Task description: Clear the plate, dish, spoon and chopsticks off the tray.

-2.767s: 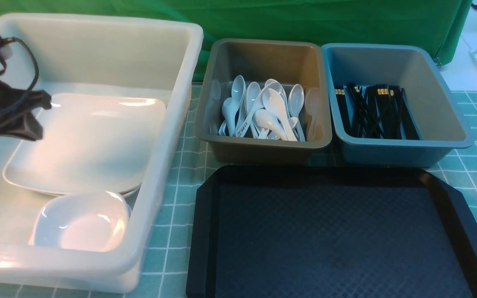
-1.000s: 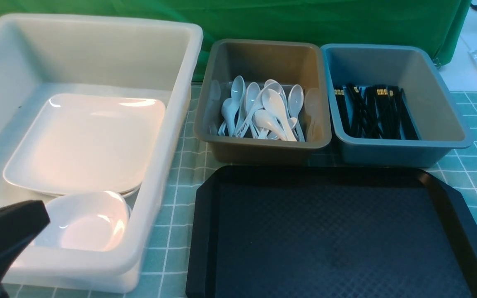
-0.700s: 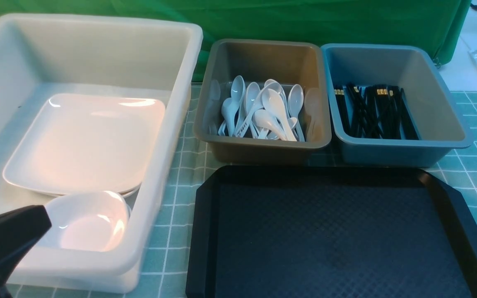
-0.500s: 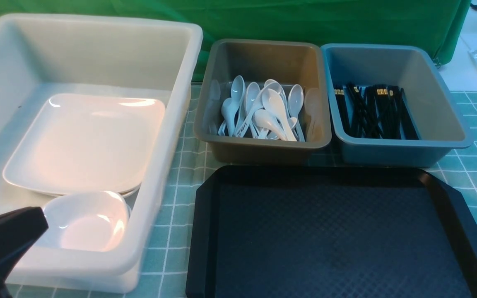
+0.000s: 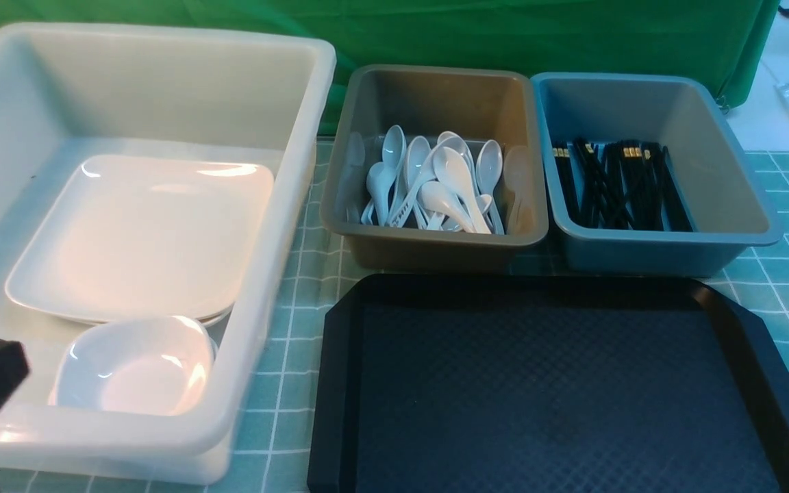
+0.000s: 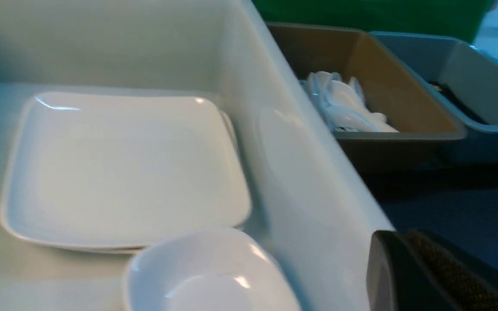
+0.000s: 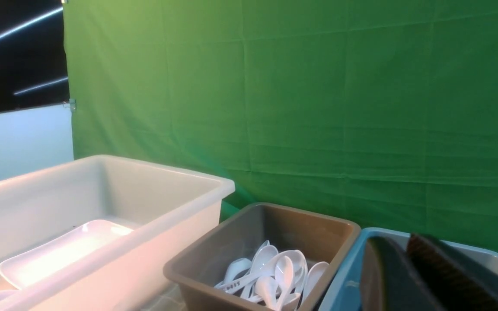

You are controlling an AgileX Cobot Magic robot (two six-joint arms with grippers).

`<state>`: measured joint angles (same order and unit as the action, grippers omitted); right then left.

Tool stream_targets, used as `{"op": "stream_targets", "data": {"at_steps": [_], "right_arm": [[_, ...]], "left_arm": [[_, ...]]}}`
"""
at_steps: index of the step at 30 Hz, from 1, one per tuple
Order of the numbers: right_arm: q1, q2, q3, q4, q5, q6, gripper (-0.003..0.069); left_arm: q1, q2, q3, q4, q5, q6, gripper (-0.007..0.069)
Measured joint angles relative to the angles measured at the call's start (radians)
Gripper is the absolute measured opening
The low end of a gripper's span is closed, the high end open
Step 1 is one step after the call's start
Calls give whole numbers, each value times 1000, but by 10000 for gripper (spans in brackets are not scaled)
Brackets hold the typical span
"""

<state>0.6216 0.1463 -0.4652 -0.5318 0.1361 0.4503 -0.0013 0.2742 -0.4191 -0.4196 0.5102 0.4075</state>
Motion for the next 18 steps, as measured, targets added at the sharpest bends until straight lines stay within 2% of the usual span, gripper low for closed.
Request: {"op": "stream_targets", "data": {"at_steps": [3, 6, 10, 18], "right_arm": [[0, 0, 0, 0, 1, 1, 117], [0, 0, 0, 0, 1, 1, 124], [0, 0, 0, 0, 1, 1, 129], [0, -1, 0, 0, 2, 1, 139]], "left_arm": [[0, -96, 134, 176, -167, -114, 13], [0, -164, 245, 250, -258, -163, 13], [0, -259, 393, 298, -283, -176, 13], [0, -277, 416, 302, -311, -180, 13]]}}
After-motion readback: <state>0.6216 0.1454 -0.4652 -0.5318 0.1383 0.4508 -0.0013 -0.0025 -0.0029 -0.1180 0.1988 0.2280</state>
